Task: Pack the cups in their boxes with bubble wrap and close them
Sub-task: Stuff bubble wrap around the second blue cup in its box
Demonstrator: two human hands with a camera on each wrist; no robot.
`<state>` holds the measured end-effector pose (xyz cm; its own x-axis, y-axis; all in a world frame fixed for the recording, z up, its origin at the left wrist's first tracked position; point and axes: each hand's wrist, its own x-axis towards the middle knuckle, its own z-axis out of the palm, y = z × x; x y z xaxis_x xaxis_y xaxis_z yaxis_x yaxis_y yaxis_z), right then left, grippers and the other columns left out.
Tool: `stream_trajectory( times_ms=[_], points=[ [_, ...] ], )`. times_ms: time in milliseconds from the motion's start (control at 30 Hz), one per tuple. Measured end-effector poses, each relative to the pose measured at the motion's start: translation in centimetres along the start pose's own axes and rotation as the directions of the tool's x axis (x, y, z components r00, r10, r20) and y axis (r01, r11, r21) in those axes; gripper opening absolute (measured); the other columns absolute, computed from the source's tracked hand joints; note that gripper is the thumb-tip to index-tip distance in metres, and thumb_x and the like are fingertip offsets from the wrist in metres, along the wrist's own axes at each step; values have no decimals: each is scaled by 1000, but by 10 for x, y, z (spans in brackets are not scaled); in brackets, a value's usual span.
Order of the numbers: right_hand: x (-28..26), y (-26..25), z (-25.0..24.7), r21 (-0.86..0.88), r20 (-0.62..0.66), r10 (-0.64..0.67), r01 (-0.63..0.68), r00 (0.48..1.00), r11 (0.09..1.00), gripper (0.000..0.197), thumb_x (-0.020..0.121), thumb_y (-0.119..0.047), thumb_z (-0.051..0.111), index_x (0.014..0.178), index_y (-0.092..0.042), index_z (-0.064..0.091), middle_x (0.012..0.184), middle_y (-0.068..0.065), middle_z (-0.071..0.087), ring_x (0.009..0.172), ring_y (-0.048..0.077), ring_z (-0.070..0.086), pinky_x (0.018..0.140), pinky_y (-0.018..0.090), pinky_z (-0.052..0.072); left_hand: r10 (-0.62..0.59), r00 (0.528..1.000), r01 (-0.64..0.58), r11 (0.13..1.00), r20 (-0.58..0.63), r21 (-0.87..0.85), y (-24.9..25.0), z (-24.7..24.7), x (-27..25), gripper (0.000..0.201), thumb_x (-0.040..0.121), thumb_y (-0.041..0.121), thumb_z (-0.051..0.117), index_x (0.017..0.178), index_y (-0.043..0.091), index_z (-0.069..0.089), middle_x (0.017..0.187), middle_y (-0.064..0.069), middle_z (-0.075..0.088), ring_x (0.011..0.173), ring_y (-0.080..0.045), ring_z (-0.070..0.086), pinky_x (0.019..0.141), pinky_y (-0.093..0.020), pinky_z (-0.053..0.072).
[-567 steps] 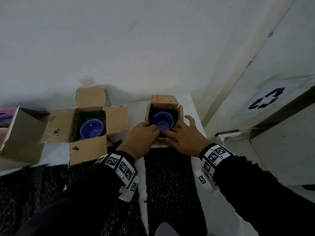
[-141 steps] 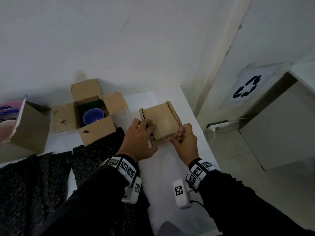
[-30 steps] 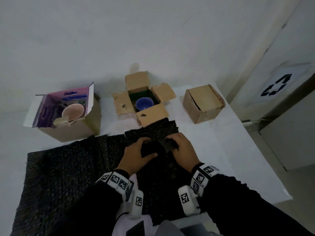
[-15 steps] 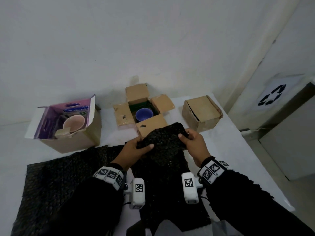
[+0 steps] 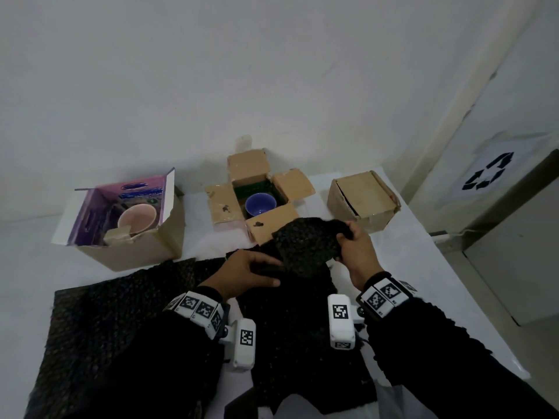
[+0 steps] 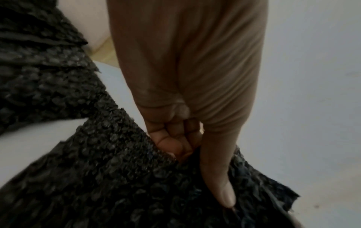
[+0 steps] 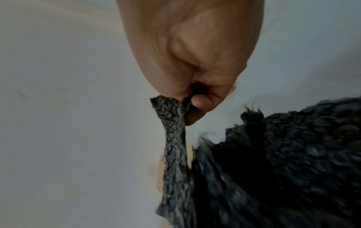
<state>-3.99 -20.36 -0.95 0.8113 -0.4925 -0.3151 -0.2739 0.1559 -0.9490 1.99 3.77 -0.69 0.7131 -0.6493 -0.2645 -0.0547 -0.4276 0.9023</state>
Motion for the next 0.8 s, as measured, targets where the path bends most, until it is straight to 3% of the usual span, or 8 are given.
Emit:
stream_trajectory(
  times_ms=[100, 233, 333, 400, 500, 567, 667, 800],
  points=[
    [6, -20, 3, 122, 4, -5, 5, 1000, 993, 34, 93, 9, 36, 88, -11, 63, 94, 8, 65, 81, 21, 57, 63, 28, 47, 138, 984, -98, 949, -116, 301, 5, -14, -2, 13, 77, 19, 81, 83, 27, 73, 86, 12, 66, 84, 1, 62, 81, -24, 46],
    [12, -42, 19, 270, 24, -67, 58, 997, 961, 14, 88, 0, 63, 98, -8, 59, 98, 8, 64, 87, 19, 63, 67, 26, 53, 314, 890, -142, 881, -331, 451, 13, -34, 1, 19, 87, 39, 63, 93, 22, 59, 99, 1, 59, 95, -15, 54, 84, -33, 44],
    [26, -45, 31, 151, 6, -128, 126, 992, 981, 37, 69, -3, 81, 86, -22, 53, 95, 5, 60, 90, 23, 61, 77, 40, 57, 303, 822, -105, 912, -482, 396, 27, -48, 6, 14, 93, 17, 59, 99, 19, 47, 83, 0, 63, 74, -20, 61, 62, -30, 42],
    [32, -51, 39, 13, 21, -191, 191, 981, 981, 36, 60, -15, 82, 74, -32, 53, 88, 0, 60, 89, 23, 62, 86, 50, 55, 345, 748, -122, 911, -567, 393, 34, -58, 11, 27, 88, 5, 60, 99, 24, 45, 81, 1, 65, 68, -20, 62, 58, -29, 43],
    [49, -63, 53, -30, 28, -287, 288, 958, 957, 34, 73, 3, 71, 72, -26, 55, 78, -4, 61, 78, 14, 60, 85, 49, 53, 414, 637, -127, 889, -651, 441, 38, -73, 26, 37, 77, -9, 56, 98, 21, 59, 92, 0, 65, 80, -17, 61, 70, -27, 47],
    [64, -70, 64, -81, 15, -336, 336, 942, 938, 35, 74, 8, 67, 70, -26, 59, 74, -8, 66, 75, 11, 63, 82, 46, 56, 459, 583, -99, 859, -671, 502, 38, -82, 42, 44, 69, -16, 52, 98, 14, 67, 105, -3, 62, 93, -12, 56, 84, -15, 41],
    [86, -76, 85, -176, 12, -393, 389, 919, 904, 27, 75, 6, 65, 76, -20, 66, 86, 2, 71, 86, 20, 68, 82, 39, 58, 414, 616, -4, 853, -670, 522, 32, -90, 66, 43, 72, -11, 52, 105, 9, 70, 123, -8, 57, 107, -17, 55, 95, -11, 34],
    [116, -76, 112, -332, 76, -568, 558, 820, 761, 26, 75, 6, 63, 83, -19, 67, 97, 4, 65, 91, 16, 63, 80, 4, 43, 305, 781, 101, 800, -545, 592, 16, -86, 90, 37, 83, 18, 65, 119, 8, 65, 135, -8, 50, 116, -26, 53, 97, -37, 48]
  ],
)
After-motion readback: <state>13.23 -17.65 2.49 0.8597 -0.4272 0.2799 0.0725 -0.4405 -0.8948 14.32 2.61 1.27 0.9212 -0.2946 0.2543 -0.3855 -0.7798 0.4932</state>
